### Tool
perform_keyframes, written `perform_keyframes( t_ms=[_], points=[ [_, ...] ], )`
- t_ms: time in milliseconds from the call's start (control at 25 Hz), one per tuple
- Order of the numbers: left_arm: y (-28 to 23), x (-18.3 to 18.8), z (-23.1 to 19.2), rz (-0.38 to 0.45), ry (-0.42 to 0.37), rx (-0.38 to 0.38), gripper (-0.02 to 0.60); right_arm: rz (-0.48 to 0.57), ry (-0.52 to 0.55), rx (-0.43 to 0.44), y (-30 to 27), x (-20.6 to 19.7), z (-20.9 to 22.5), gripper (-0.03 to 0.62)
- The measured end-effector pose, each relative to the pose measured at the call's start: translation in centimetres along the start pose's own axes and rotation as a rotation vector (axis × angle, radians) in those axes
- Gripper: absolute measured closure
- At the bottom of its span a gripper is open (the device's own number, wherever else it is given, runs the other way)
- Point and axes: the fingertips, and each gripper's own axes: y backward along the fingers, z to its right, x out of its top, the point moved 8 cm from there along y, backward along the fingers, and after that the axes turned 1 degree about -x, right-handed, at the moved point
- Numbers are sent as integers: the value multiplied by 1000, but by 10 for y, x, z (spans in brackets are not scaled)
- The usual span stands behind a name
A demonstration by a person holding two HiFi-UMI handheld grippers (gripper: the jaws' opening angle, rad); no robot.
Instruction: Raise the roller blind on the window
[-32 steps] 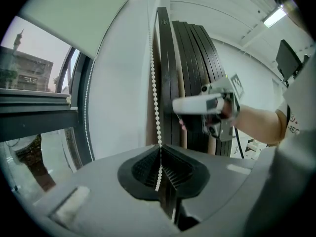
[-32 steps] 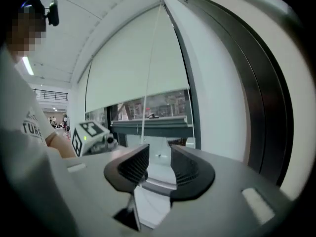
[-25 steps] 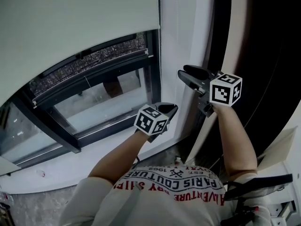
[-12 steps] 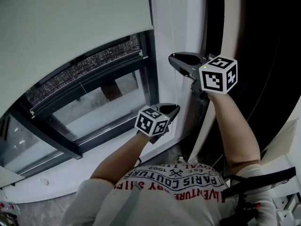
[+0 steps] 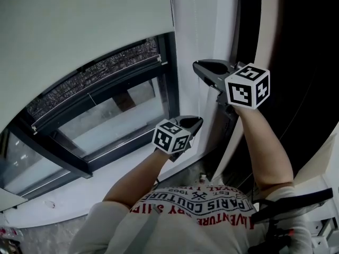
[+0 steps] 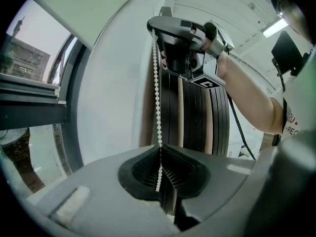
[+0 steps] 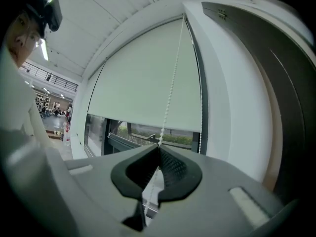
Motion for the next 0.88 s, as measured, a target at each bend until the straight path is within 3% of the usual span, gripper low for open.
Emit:
perform_keyframes(
  t_ms=[240, 600, 880],
  points=[
    [1, -11, -7, -21, 8, 10, 571, -25, 65, -37, -7, -11, -3, 588],
    [3, -65, -26, -87, 94, 26, 571, -94, 60, -53, -25, -65, -10, 588],
    [1, -102, -29, -170, 98, 30, 571, -135, 14, -48, -28, -103, -20, 588]
  ],
)
